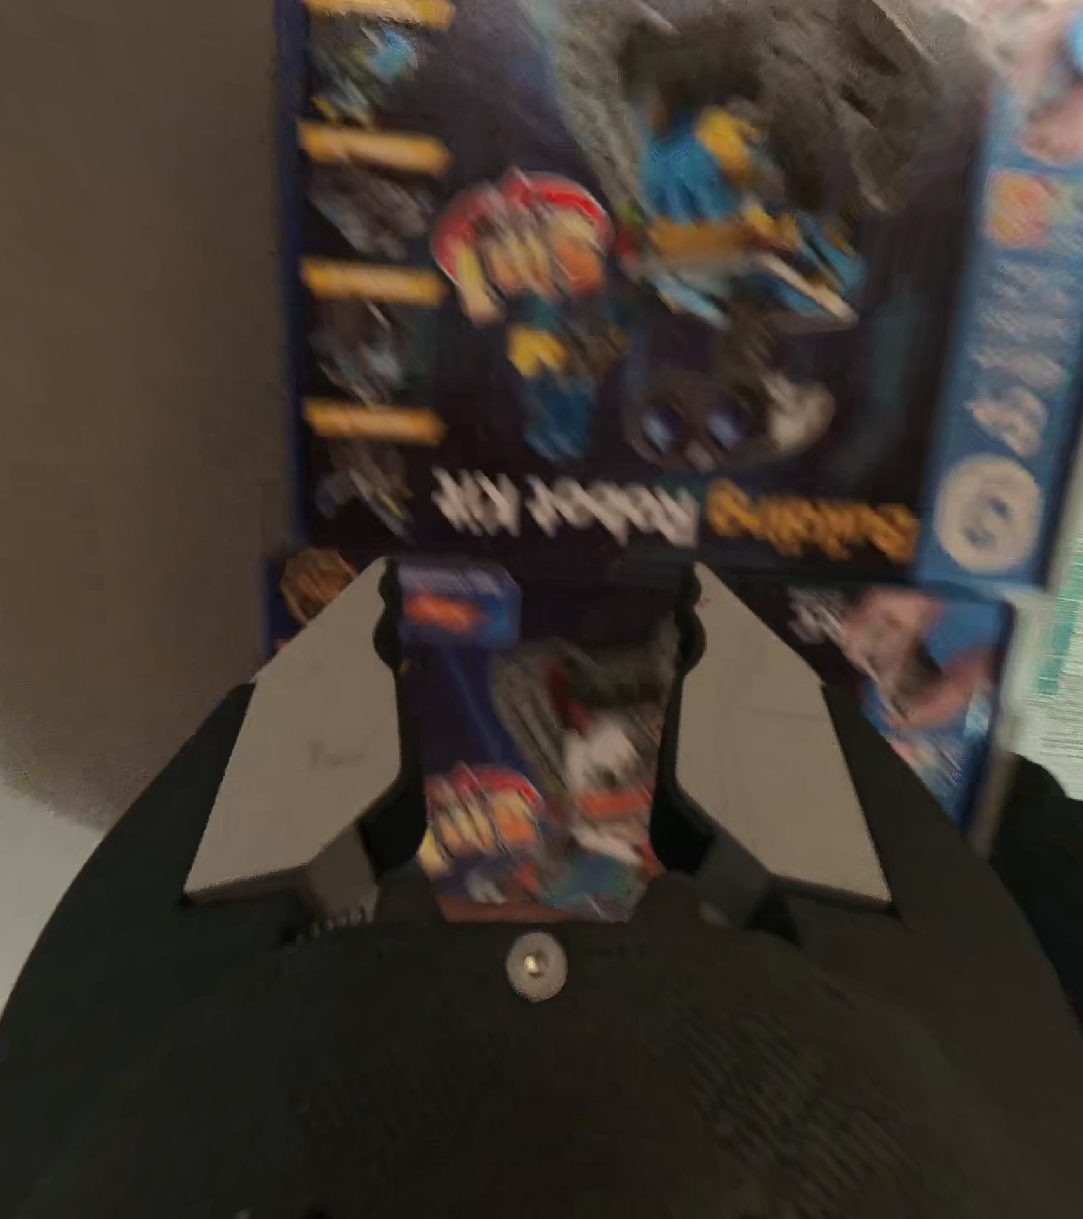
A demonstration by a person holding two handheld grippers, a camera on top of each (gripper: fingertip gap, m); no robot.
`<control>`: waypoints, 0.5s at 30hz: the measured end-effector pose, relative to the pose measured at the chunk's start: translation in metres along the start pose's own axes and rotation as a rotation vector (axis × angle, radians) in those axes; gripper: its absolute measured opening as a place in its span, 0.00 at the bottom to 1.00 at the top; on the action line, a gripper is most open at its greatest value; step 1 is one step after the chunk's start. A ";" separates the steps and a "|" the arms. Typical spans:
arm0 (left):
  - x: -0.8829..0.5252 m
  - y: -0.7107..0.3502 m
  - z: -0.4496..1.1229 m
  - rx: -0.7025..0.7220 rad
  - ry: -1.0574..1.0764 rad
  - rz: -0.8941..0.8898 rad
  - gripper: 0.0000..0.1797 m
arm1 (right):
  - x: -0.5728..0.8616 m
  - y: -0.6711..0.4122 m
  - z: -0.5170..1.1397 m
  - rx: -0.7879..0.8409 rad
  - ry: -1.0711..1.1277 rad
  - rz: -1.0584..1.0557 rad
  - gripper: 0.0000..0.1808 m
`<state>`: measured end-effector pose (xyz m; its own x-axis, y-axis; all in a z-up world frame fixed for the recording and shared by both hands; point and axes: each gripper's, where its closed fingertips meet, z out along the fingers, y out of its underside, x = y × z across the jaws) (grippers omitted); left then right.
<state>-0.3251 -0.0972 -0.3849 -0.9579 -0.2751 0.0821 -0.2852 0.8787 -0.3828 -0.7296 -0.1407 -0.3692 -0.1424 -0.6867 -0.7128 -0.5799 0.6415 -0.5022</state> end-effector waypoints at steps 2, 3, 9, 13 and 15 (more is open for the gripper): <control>-0.041 -0.036 0.039 -0.051 -0.001 0.010 0.49 | 0.030 -0.021 0.009 -0.015 0.034 0.057 0.37; -0.057 -0.043 0.061 -0.108 0.027 -0.003 0.49 | 0.045 -0.030 0.013 -0.029 0.061 0.074 0.37; -0.032 -0.058 0.117 -0.319 0.389 -0.131 0.64 | 0.103 -0.072 0.046 -0.117 0.094 0.249 0.44; 0.010 -0.067 0.126 -0.381 0.390 -0.103 0.65 | 0.138 -0.085 0.070 -0.123 0.089 0.382 0.49; 0.039 -0.070 0.130 -0.412 0.387 -0.110 0.64 | 0.153 -0.091 0.074 -0.102 0.083 0.442 0.53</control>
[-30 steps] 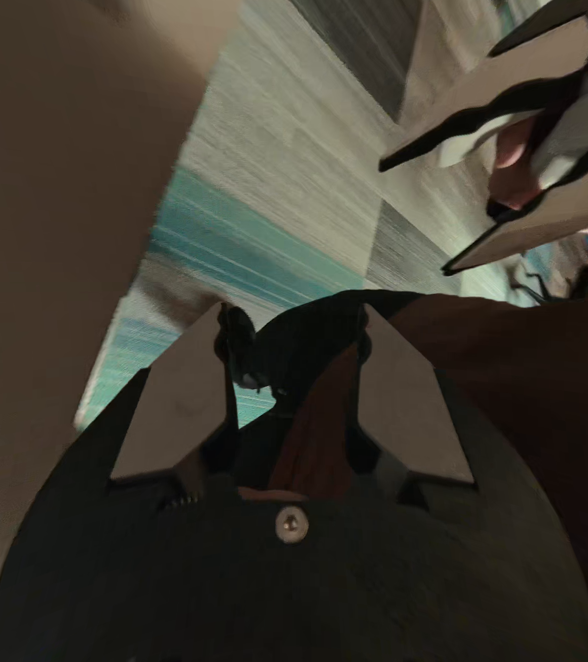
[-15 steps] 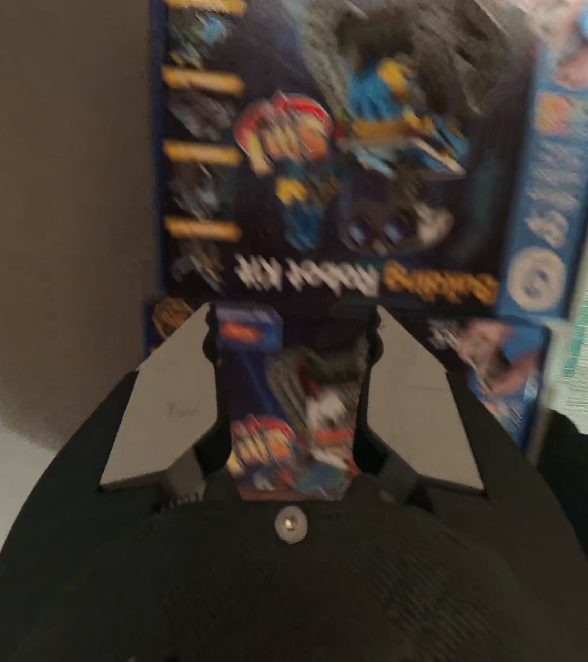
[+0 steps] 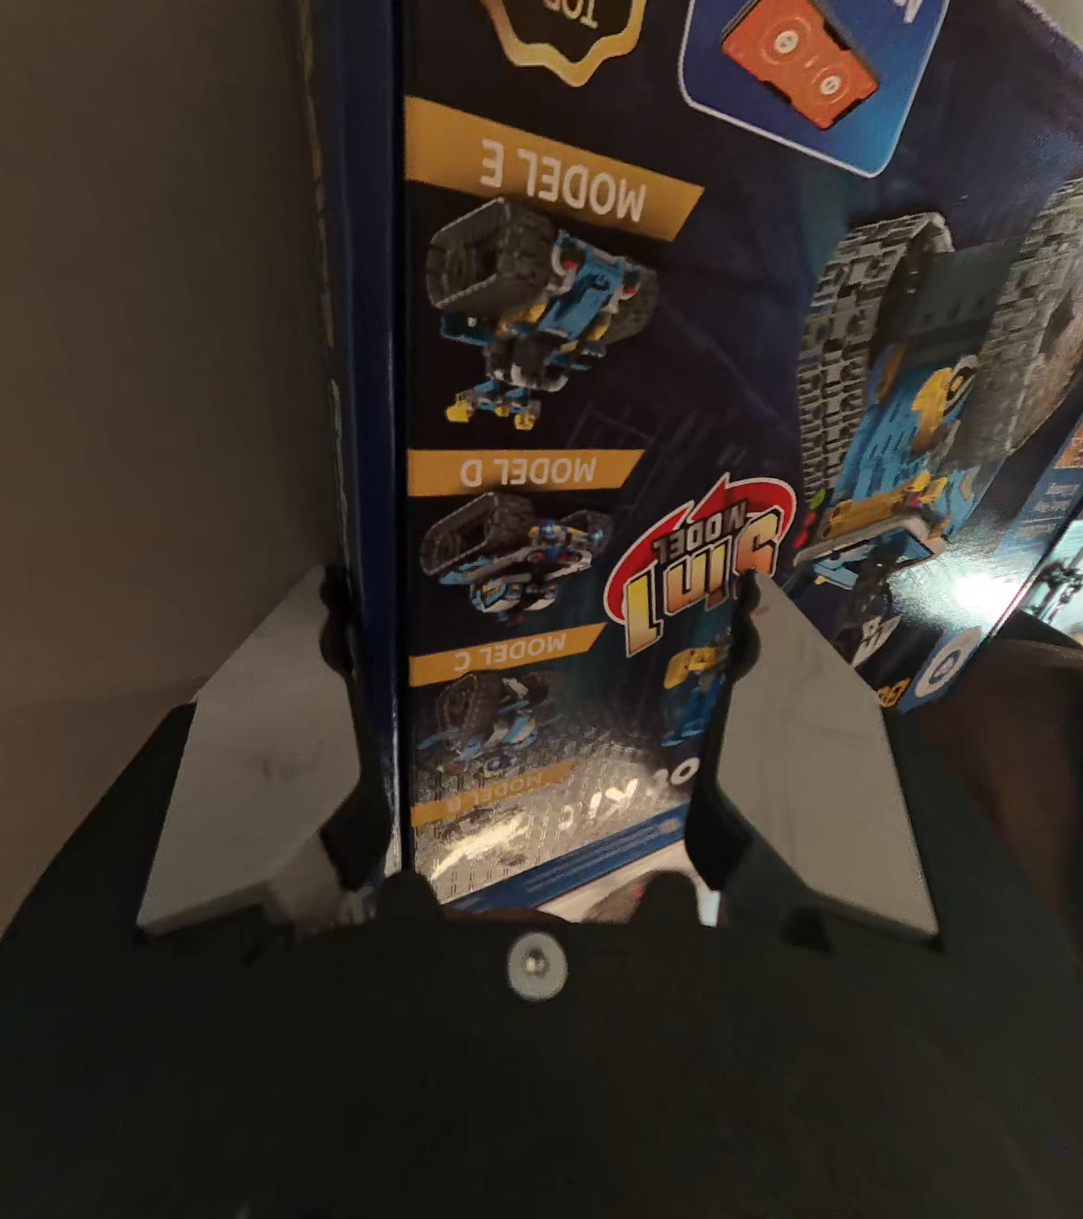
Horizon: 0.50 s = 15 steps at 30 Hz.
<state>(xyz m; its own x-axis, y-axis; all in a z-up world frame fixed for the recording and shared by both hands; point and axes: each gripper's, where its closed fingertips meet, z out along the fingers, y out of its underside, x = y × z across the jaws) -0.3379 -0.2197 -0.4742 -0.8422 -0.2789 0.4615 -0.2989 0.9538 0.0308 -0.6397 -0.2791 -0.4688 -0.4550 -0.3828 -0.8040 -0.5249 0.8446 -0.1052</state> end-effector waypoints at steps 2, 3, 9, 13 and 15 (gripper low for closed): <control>0.025 -0.006 0.013 0.006 0.002 -0.007 0.65 | 0.006 -0.009 0.002 0.015 -0.048 0.042 0.55; 0.038 -0.007 0.020 0.007 0.007 -0.014 0.65 | 0.009 -0.011 0.003 0.014 -0.070 0.059 0.56; 0.099 0.003 0.052 -0.094 -0.027 0.027 0.69 | 0.025 -0.030 -0.002 -0.019 -0.256 0.086 0.50; 0.120 0.007 0.057 -0.106 0.053 -0.071 0.67 | 0.031 -0.064 -0.032 -0.036 -0.298 0.046 0.44; 0.136 0.006 0.061 -0.082 0.138 -0.167 0.66 | 0.024 -0.094 -0.050 -0.053 -0.264 -0.040 0.44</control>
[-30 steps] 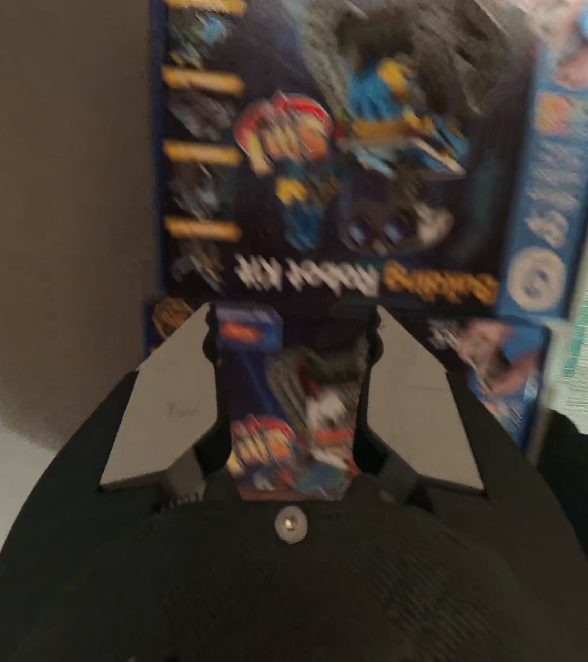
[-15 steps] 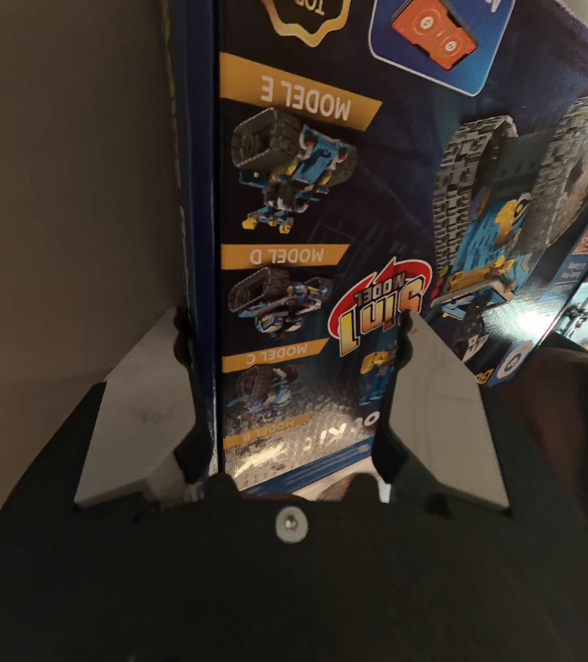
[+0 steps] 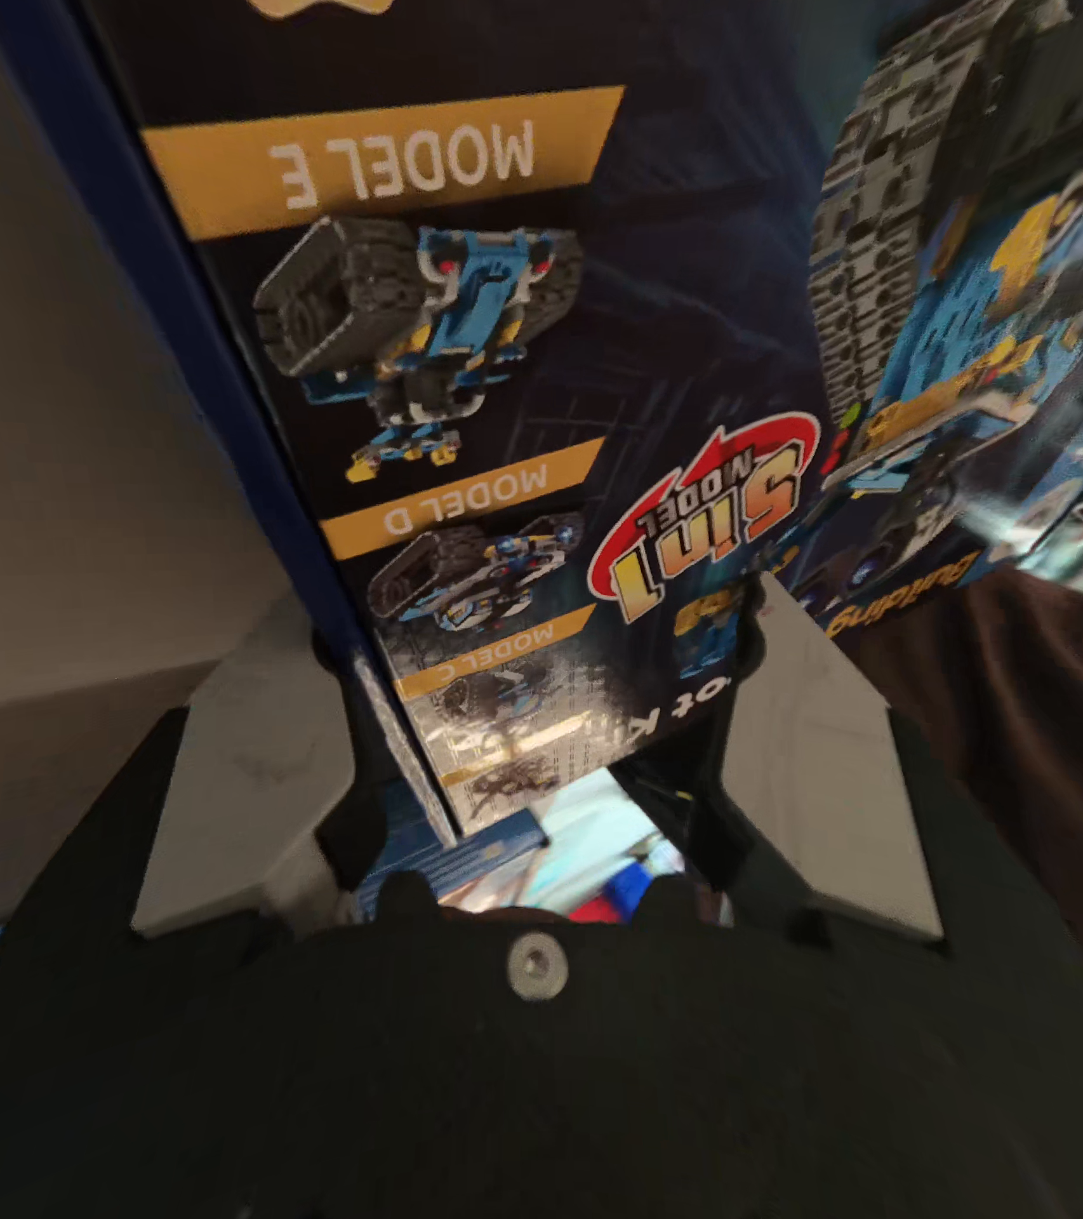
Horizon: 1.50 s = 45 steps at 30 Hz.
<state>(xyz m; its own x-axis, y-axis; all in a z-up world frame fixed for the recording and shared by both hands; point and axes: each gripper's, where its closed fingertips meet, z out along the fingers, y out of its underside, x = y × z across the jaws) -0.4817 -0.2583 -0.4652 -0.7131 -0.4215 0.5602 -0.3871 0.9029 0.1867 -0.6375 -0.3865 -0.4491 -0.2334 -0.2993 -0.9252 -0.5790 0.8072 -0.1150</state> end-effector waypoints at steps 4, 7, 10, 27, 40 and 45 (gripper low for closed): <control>0.035 -0.016 0.014 0.134 0.135 -0.097 0.65 | -0.012 -0.070 -0.032 -0.046 0.070 -0.129 0.44; 0.057 -0.035 0.024 0.174 0.163 -0.111 0.65 | -0.010 -0.124 -0.046 -0.044 0.118 -0.180 0.45; 0.063 -0.075 0.019 0.236 0.168 -0.123 0.64 | -0.003 -0.170 -0.051 -0.067 0.124 -0.208 0.46; 0.067 -0.496 -0.058 0.310 -0.234 0.284 0.59 | 0.121 -0.365 -0.085 -0.180 0.415 0.043 0.71; 0.222 -0.362 -0.020 0.596 -0.206 0.054 0.40 | 0.124 -0.381 -0.179 -0.842 0.589 -0.859 0.35; 0.239 -0.242 0.040 0.610 -0.168 -0.160 0.40 | 0.061 -0.392 -0.167 -0.766 0.438 -1.173 0.39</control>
<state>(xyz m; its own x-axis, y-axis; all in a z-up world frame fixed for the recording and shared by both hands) -0.5821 -0.5807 -0.4089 -0.6815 -0.5993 0.4201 -0.7234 0.6387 -0.2622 -0.5553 -0.8056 -0.3999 0.5210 -0.8187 -0.2414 -0.8312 -0.4221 -0.3619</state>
